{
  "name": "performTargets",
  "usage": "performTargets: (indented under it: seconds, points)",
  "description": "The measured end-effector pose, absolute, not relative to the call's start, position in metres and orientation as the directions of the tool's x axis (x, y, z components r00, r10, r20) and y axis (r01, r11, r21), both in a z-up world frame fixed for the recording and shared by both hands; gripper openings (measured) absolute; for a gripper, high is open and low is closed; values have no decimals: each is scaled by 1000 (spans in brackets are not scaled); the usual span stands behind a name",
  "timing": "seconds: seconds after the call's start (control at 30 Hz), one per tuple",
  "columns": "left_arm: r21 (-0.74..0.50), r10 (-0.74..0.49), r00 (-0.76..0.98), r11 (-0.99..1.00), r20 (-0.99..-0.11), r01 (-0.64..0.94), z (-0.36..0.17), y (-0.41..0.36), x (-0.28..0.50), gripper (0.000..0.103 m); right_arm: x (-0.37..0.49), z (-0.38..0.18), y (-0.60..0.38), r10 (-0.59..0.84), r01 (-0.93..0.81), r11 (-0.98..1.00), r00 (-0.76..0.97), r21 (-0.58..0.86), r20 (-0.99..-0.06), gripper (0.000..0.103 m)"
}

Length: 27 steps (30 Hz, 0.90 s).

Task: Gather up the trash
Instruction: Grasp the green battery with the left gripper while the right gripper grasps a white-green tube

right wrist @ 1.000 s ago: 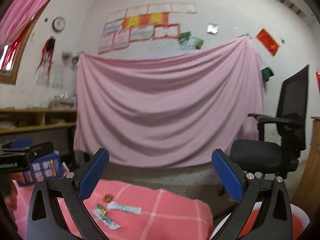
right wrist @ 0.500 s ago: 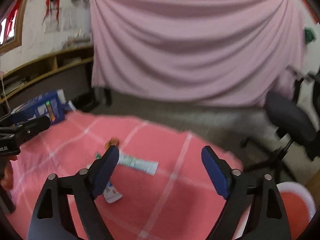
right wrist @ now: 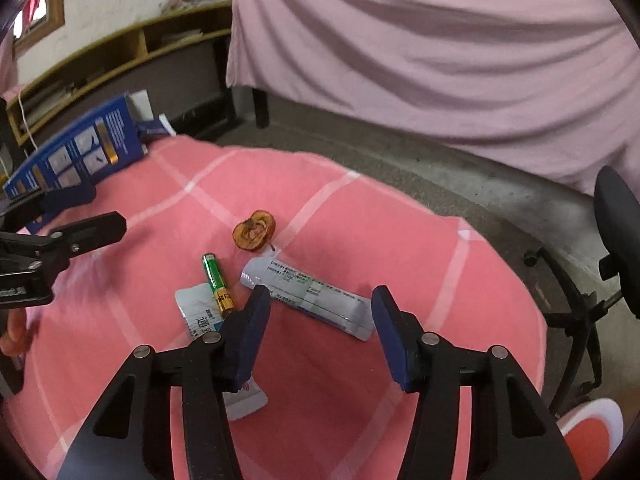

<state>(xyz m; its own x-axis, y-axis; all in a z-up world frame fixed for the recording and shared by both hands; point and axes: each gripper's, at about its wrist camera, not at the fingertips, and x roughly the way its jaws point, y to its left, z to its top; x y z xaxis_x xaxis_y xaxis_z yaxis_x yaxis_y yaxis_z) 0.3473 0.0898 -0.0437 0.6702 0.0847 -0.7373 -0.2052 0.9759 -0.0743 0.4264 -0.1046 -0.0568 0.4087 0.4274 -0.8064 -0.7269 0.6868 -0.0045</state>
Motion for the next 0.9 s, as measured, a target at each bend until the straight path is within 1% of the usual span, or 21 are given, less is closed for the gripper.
performTargets:
  seconds: [0.07, 0.13, 0.17, 0.2, 0.3, 0.4, 0.5, 0.53, 0.6, 0.77, 0.9]
  points:
    - [-77, 78, 668, 977, -740, -199, -44, 90, 348, 82, 430, -60, -101, 422, -735, 678, 388, 0, -819, 51]
    - [-79, 73, 665, 977, -743, -196, -43, 88, 349, 82, 430, -60, -101, 431, -742, 671, 377, 11, -820, 43]
    - [-79, 71, 665, 978, -744, -194, -43, 87, 350, 82, 429, -60, -103, 437, -743, 669, 377, 15, -817, 34]
    - [-80, 69, 664, 978, -745, -192, -42, 86, 350, 82, 429, -59, -103, 441, -744, 668, 376, 17, -815, 28]
    - [-80, 61, 661, 980, -748, -182, -42, 86, 350, 82, 426, -59, -104, 447, -748, 663, 373, 21, -813, 20]
    - [-84, 48, 660, 982, -750, -167, -42, 85, 351, 82, 424, -59, -105, 451, -747, 664, 376, 23, -809, 15]
    - [-93, 26, 658, 985, -752, -144, -43, 81, 353, 81, 420, -58, -108, 459, -743, 668, 376, 34, -805, 13]
    - [-99, 13, 657, 986, -754, -133, -43, 80, 354, 76, 418, -58, -107, 461, -741, 671, 378, 36, -803, 13]
    - [-109, -12, 647, 988, -763, -111, -45, 77, 356, 71, 414, -57, -111, 466, -738, 674, 378, 43, -800, 12]
    - [-137, -76, 630, 989, -773, -49, -45, 64, 364, 70, 408, -53, -123, 447, -716, 697, 395, 36, -803, 10]
    - [-150, -107, 611, 989, -784, -19, -46, 53, 375, 65, 408, -52, -137, 418, -680, 733, 420, 26, -806, 9]
